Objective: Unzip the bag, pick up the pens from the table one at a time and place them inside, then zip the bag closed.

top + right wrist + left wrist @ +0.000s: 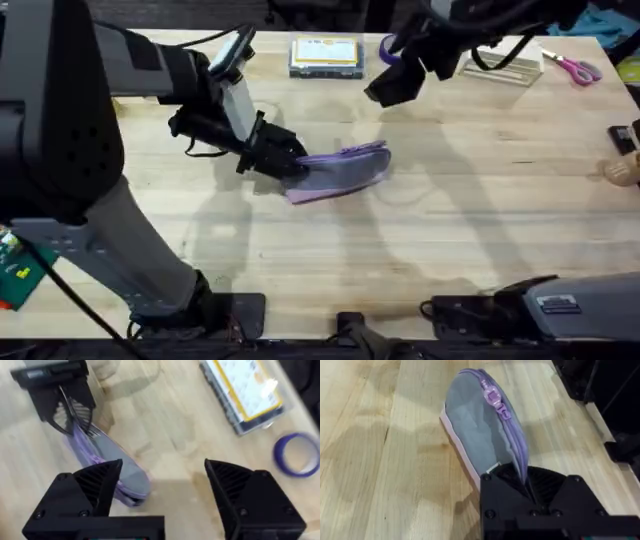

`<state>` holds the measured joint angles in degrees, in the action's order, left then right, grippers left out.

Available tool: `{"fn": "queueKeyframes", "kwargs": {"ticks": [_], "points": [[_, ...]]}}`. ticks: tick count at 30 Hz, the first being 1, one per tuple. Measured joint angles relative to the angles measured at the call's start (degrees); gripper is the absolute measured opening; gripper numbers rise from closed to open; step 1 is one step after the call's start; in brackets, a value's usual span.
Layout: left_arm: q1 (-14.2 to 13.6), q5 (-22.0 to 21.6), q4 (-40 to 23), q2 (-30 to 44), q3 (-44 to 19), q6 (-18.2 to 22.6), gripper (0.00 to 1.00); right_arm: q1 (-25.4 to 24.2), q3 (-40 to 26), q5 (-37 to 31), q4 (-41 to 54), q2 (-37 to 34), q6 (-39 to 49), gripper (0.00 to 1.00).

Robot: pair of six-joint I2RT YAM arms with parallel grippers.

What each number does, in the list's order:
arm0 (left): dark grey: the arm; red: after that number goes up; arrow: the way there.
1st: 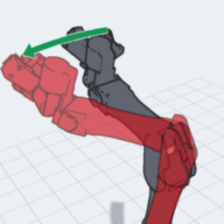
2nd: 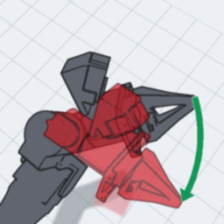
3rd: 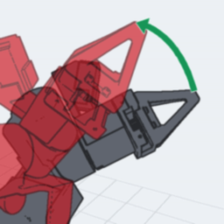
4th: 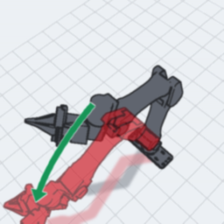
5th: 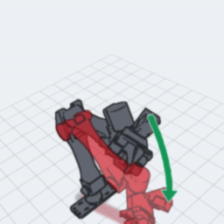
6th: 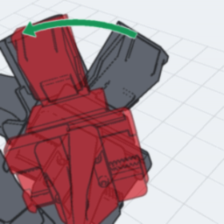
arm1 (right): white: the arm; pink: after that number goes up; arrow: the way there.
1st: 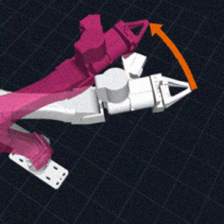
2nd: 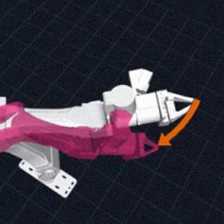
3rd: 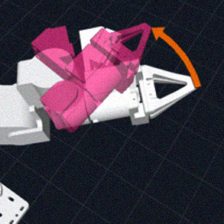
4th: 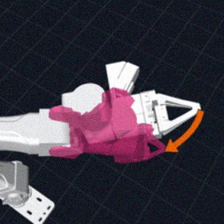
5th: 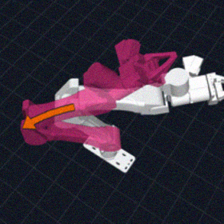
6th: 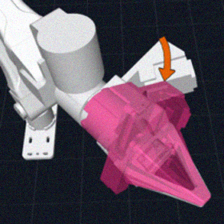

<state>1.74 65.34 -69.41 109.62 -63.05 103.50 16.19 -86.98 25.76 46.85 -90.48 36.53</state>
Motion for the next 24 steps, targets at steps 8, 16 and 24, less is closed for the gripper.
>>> {"fn": "queueKeyframes", "kwargs": {"ticks": [8, 16, 24], "points": [[0.00, 0.00, 0.00, 0.00, 0.00, 0.00, 0.042, 0.00, 0.00, 0.00, -0.50, -0.02, 13.07, 0.997], [0.00, 0.00, 0.00, 0.00, 0.00, -0.02, 0.042, 0.00, 0.00, -0.26, -0.52, 0.00, 16.64, 0.997], [0.01, 0.00, 0.00, 0.00, 0.00, 0.00, 0.042, 0.00, 0.00, -2.14, -0.33, -0.02, 17.63, 0.997]]}}
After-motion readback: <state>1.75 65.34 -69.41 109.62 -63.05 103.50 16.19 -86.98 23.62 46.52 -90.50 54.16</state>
